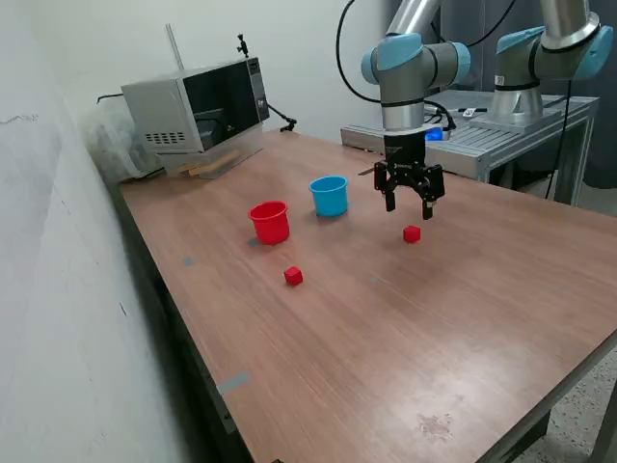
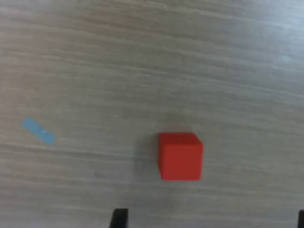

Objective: Place red objects in the red bin, and blue objects in the blue bin.

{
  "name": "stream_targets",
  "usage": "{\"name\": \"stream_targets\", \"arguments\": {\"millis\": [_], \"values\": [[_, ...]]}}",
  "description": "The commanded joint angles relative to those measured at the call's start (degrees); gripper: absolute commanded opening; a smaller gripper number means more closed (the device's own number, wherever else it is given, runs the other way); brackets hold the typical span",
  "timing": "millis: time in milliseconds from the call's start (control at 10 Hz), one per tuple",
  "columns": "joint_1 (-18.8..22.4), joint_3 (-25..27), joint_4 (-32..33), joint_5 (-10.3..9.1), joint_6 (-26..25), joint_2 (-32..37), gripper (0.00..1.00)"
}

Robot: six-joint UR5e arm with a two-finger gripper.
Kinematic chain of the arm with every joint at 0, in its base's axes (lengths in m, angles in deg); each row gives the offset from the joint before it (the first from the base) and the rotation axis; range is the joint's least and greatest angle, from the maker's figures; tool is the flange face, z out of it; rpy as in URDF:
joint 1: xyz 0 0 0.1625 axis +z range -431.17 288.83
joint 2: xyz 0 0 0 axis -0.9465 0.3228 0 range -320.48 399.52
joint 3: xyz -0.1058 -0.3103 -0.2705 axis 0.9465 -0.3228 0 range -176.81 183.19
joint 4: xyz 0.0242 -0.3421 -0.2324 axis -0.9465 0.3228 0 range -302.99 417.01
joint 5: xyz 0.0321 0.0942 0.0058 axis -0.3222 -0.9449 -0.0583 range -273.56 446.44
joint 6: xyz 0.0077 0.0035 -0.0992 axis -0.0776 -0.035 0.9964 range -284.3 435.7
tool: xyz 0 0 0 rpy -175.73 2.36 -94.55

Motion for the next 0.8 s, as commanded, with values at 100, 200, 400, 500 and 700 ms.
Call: {"name": "stream_targets", "arguments": {"millis": [100,200,400,500,700], "values": [[-0.24,2.40,1.50,-0.02,-0.02,-0.58,1.00],[-0.16,2.58,1.59,-0.02,-0.02,-0.58,1.00],[0.02,3.11,1.68,-0.02,-0.02,-0.58,1.00],[0.19,3.03,1.68,-0.02,-0.02,-0.67,1.00],[0.19,2.85,2.29,-0.02,0.07,-2.07,1.00]]}}
